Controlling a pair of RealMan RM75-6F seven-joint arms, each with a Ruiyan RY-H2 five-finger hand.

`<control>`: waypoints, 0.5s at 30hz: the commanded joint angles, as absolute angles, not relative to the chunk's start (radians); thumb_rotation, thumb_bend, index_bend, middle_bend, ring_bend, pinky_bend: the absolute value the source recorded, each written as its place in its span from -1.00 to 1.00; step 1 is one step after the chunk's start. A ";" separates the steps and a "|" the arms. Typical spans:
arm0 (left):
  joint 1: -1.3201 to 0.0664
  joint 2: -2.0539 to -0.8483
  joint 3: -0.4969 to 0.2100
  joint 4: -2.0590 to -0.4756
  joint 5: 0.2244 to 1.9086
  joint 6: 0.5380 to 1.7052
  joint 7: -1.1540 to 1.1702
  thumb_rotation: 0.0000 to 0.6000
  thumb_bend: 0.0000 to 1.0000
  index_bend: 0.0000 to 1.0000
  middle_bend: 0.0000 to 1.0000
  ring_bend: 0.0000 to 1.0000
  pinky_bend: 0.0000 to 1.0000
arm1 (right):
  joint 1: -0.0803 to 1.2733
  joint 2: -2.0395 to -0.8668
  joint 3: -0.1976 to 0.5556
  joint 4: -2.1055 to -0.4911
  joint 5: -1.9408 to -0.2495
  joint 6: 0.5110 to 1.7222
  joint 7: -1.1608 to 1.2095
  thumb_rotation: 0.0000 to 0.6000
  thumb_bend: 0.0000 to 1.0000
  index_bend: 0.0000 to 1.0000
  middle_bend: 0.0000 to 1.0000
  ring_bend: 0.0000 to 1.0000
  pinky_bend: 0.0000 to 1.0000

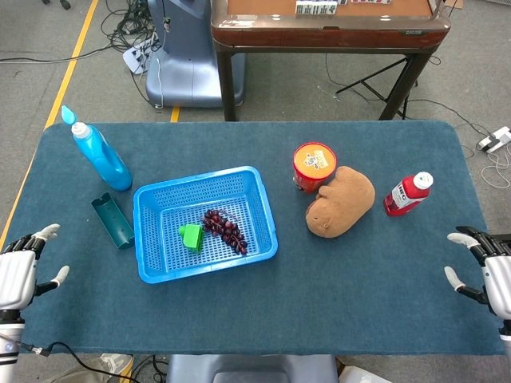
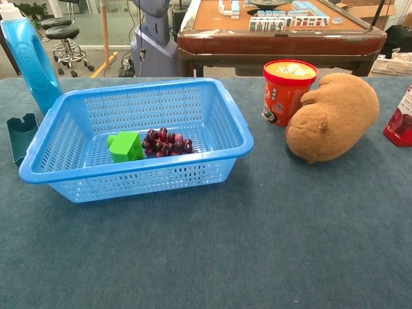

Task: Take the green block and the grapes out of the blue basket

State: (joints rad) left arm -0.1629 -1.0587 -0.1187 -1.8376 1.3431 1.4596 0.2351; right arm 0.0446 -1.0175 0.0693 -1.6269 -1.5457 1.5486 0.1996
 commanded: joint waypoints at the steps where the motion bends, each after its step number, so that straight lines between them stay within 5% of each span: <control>1: -0.168 -1.056 -0.126 -1.835 1.346 1.458 0.225 1.00 -0.46 -0.54 -0.40 -0.48 -0.45 | 0.045 -1.017 0.071 -1.628 -1.546 1.550 0.197 1.00 -0.45 -0.43 -0.57 -0.57 -0.44; 10: -0.279 -1.050 -0.190 -1.730 1.462 1.392 0.035 1.00 -0.46 -0.53 -0.35 -0.36 -0.44 | 0.057 -0.991 0.086 -1.662 -1.541 1.545 0.155 1.00 -0.45 -0.43 -0.57 -0.57 -0.44; 15: -0.384 -1.047 -0.228 -1.702 1.521 1.311 -0.053 1.00 -0.46 -0.53 -0.07 -0.12 -0.22 | 0.062 -0.970 0.096 -1.702 -1.539 1.547 0.116 1.00 -0.45 -0.43 -0.57 -0.57 -0.44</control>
State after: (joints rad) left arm -0.3334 -1.0497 -0.2057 -1.7245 1.4873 1.3599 -0.0085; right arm 0.0602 -0.9769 0.0923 -1.6920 -1.5395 1.5460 0.1257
